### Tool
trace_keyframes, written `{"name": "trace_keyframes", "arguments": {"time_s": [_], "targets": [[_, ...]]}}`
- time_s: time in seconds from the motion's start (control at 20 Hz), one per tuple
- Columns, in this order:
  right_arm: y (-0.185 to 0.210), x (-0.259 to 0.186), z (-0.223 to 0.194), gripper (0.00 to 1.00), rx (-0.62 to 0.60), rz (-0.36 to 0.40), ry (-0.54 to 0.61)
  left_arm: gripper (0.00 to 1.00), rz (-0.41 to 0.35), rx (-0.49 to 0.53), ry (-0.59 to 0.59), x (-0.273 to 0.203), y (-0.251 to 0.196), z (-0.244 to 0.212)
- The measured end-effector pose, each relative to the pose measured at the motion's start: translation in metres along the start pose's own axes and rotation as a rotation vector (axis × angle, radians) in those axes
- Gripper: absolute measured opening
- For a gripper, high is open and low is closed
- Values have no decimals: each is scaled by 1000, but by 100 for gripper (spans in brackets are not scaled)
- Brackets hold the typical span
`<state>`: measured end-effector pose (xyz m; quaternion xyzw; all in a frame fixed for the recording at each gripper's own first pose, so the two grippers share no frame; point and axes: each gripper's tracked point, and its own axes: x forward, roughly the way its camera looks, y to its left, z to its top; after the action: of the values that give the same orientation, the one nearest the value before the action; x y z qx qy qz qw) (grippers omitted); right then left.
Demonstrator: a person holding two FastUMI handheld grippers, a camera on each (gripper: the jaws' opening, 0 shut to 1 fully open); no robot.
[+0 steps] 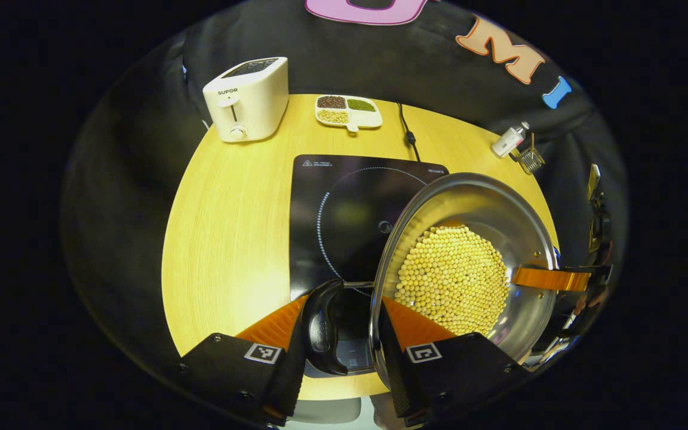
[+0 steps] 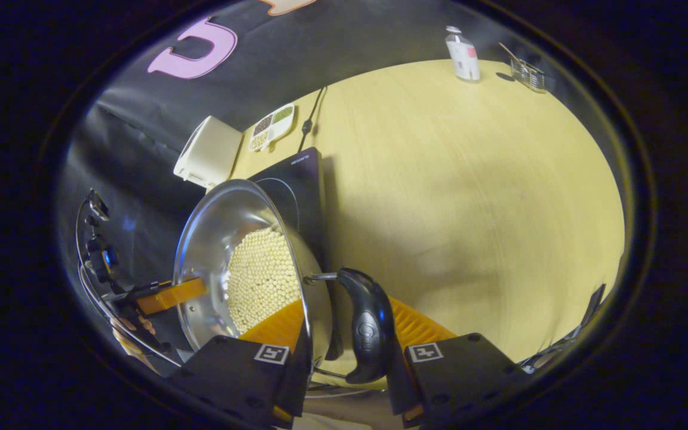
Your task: First push the handle of the pot to place it horizontally, then grasp the pot with both hands and set it on the induction cooktop.
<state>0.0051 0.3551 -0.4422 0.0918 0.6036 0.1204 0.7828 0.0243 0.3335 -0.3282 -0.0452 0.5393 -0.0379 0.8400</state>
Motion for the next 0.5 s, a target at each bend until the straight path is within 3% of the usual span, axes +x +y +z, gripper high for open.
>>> {"name": "trace_keyframes", "arguments": {"time_s": [0.2, 0.25, 0.5], "targets": [[17, 14, 20, 57, 14, 11, -33, 61, 2, -11, -46, 8, 16, 22], [19, 18, 27, 50, 6, 9, -42, 61, 7, -9, -56, 11, 18, 27], [26, 36, 49, 51, -1, 6, -51, 61, 44, 32, -111, 17, 29, 57]]}}
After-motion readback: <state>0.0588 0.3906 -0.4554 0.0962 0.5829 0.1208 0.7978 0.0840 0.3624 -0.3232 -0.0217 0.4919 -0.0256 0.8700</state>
